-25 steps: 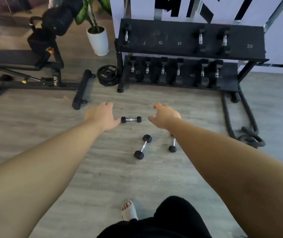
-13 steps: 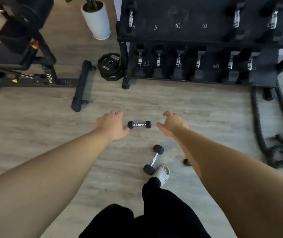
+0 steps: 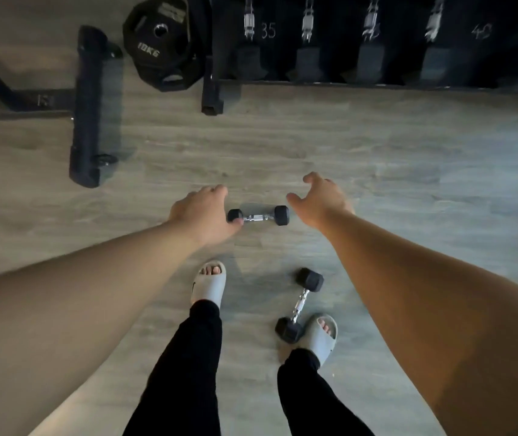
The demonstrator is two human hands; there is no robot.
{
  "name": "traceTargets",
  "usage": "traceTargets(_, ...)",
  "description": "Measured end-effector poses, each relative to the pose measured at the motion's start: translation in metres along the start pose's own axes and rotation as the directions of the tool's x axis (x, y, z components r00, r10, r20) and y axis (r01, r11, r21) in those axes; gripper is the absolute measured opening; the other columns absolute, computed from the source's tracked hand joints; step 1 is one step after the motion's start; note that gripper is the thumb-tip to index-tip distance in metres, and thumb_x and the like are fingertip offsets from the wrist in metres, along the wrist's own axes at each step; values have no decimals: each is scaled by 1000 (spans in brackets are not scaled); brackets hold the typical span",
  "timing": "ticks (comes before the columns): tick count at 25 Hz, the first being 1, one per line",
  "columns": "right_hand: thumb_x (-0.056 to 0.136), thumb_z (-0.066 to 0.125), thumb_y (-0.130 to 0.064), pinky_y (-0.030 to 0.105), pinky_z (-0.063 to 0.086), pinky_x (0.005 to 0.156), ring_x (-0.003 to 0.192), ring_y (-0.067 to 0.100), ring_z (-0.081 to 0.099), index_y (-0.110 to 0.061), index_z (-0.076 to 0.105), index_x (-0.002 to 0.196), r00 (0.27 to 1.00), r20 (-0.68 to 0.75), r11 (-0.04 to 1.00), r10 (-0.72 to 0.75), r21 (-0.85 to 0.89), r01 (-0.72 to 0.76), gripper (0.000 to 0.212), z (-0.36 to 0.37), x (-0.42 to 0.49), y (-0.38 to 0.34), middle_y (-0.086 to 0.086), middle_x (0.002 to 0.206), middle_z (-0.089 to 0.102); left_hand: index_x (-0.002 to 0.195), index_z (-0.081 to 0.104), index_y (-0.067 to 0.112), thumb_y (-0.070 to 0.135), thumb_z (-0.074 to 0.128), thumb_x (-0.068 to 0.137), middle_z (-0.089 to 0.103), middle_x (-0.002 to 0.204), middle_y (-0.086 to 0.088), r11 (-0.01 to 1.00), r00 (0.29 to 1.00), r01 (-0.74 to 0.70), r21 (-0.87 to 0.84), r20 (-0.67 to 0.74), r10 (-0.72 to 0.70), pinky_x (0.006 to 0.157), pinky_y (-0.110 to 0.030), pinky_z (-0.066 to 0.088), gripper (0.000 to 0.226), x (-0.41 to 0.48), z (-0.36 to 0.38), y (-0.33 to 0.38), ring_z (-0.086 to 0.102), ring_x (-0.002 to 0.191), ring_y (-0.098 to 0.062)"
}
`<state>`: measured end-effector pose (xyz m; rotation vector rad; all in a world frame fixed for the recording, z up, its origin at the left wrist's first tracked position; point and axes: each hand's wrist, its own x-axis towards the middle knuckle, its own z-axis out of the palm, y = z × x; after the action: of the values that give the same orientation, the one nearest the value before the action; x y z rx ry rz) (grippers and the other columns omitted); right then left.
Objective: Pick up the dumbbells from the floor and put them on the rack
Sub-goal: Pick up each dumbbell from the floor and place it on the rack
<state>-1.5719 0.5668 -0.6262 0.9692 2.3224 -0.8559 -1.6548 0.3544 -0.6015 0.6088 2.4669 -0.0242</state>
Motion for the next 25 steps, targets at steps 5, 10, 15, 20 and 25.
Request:
traceTargets(5, 90, 65, -46, 45, 57, 90, 111, 32, 65, -22, 51, 145, 983, 69, 953, 172, 241, -184, 61, 145, 116, 45, 11, 134, 62, 135, 46, 23, 67, 65, 79, 61, 129, -5, 980, 988, 107, -166, 127, -87, 88, -40, 50, 74, 126, 148, -43, 60, 115, -30)
traceTargets(10, 88, 68, -51, 44, 56, 91, 109, 33, 64, -20, 50, 146, 974, 39, 953, 223, 203, -226, 69, 253, 203, 92, 14, 135, 59, 138, 48, 14, 63, 71, 79, 60, 132, -13, 852, 958, 286, -439, 162, -238, 84, -30, 41, 80, 217, 288, -73, 58, 117, -33)
traceTargets(15, 84, 71, -49, 37, 54, 87, 112, 33, 60, -23, 43, 151, 967, 48, 954, 252, 157, -256, 77, 305, 280, 103, 12, 136, 54, 150, 40, 15, 65, 76, 74, 54, 140, -12, 707, 921, 387, -592, 214, -324, 88, -29, 42, 97, 279, 367, -82, 55, 124, -31)
traceTargets(20, 95, 61, -40, 38, 51, 77, 78, 28, 53, -20, 46, 144, 944, 25, 938, 329, 102, -330, 54, 331, 314, 108, 19, 134, 45, 124, 59, 20, 59, 80, 74, 59, 125, -9, 676, 928, 371, -636, 224, -298, 75, -29, 53, 67, 307, 387, -98, 62, 103, -27)
traceTargets(25, 95, 61, -37, 38, 51, 82, 90, 35, 59, -19, 49, 137, 914, 35, 893, 404, 203, -402, 47, 291, 252, 79, 15, 132, 44, 117, 64, 22, 47, 84, 75, 61, 120, -8, 714, 950, 311, -627, 180, -256, 63, -18, 42, 53, 272, 322, -100, 61, 97, -21)
